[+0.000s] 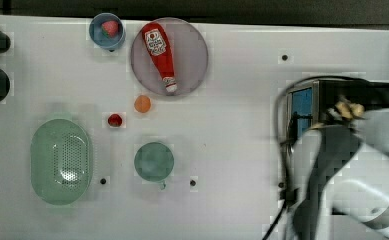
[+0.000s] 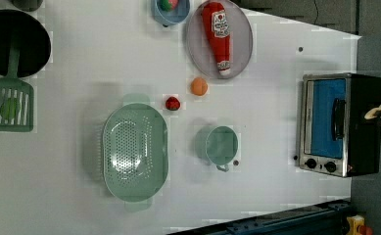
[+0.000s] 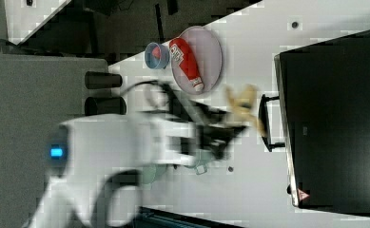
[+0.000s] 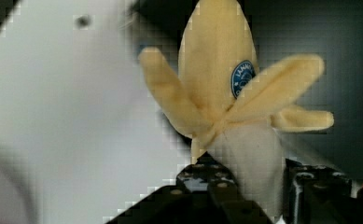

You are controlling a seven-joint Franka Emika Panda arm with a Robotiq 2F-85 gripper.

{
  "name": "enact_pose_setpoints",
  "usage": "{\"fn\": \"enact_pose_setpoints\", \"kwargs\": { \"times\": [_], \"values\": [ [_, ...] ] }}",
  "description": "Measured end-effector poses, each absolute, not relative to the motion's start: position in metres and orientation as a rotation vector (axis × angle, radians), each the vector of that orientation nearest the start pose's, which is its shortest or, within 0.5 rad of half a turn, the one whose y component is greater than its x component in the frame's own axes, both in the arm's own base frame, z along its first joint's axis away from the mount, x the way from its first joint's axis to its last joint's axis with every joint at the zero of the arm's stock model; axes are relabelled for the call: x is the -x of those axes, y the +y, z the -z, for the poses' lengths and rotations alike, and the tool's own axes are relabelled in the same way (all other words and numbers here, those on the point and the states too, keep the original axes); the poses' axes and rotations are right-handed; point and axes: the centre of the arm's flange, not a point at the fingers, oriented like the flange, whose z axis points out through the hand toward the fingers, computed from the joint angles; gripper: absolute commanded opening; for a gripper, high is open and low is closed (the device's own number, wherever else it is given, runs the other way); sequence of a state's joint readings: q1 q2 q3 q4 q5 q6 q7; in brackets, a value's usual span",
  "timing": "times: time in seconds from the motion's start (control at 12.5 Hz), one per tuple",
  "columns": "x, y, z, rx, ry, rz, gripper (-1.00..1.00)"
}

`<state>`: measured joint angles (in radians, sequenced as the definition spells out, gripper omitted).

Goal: Pick banana from table and place on oven.

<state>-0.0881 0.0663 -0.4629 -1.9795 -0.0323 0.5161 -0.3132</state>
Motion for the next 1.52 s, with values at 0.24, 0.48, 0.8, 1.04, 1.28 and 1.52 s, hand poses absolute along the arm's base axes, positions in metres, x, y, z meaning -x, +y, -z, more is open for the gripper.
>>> {"fn": "enact_pose_setpoints", "kwargs": {
  "times": [0.24,0.48,0.8,1.04,1.28,1.52],
  "values": [
    [-0.471,-0.346,-0.393,2.859,1.535,0.049,-0.5],
    [-0.471,-0.349,-0.36,2.914,1.488,-0.049,-0.4],
    [-0.48,-0.351,-0.358,2.966,1.444,-0.013,0.47],
    [-0.485,-0.35,-0.362,2.974,1.426,-0.009,1.0],
    [-0.492,-0.34,-0.373,3.049,1.332,-0.041,1.0],
    [-0.501,-0.301,-0.41,3.054,1.167,-0.328,1.0]
  ]
}}
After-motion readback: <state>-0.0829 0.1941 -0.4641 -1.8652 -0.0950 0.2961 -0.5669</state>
